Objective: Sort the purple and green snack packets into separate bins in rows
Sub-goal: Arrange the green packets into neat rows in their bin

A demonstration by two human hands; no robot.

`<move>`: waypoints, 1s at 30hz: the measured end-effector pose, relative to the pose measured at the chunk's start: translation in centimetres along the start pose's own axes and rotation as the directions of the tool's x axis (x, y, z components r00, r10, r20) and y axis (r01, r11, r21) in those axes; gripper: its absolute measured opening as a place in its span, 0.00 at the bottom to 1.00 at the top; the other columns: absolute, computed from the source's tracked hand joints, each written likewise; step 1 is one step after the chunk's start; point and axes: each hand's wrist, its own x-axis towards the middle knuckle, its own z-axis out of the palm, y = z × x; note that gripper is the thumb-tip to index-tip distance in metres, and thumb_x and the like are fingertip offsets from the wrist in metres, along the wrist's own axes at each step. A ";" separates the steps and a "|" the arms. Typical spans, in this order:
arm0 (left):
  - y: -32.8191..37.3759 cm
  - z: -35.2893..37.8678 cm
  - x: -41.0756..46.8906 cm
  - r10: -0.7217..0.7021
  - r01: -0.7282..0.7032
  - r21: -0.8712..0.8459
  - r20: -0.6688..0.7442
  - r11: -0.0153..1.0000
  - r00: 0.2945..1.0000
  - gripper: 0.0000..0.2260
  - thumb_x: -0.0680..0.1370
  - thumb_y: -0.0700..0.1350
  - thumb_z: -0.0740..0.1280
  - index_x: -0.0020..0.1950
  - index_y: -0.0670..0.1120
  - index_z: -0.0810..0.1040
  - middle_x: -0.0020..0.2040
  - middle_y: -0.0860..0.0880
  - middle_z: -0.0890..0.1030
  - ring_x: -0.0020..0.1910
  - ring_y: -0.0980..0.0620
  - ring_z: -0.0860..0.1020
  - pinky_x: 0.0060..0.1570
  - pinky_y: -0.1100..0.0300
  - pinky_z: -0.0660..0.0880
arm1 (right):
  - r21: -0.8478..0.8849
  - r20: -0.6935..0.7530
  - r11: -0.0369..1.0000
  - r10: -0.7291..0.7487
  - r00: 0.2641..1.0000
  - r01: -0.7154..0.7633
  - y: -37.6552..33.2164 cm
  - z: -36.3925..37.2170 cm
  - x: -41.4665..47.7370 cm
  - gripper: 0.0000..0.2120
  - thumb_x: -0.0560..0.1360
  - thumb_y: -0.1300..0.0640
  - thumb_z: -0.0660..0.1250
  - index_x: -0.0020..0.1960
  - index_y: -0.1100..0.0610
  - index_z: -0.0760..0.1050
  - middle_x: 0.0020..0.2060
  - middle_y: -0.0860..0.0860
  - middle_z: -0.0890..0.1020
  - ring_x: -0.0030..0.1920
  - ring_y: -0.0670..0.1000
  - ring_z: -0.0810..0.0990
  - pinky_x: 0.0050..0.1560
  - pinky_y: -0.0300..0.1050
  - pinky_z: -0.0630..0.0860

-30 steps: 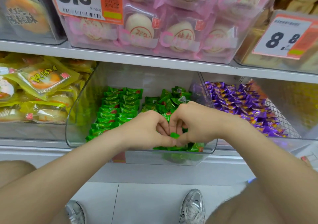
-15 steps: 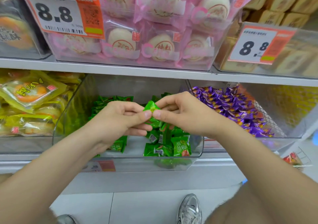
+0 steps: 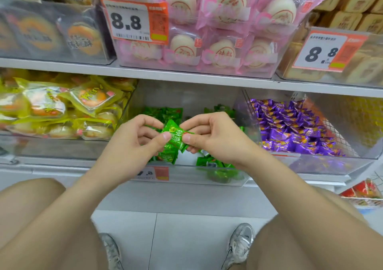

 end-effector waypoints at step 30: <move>-3.4 -1.6 -2.7 0.198 -0.323 0.657 0.259 0.682 0.945 0.07 0.78 0.56 0.68 0.53 0.57 0.73 0.47 0.59 0.76 0.48 0.57 0.76 0.47 0.50 0.77 | -0.738 0.214 0.668 0.094 0.972 0.098 0.2 2.6 5.0 0.08 0.71 0.51 0.80 0.45 0.50 0.82 0.32 0.47 0.85 0.34 0.43 0.85 0.46 0.46 0.83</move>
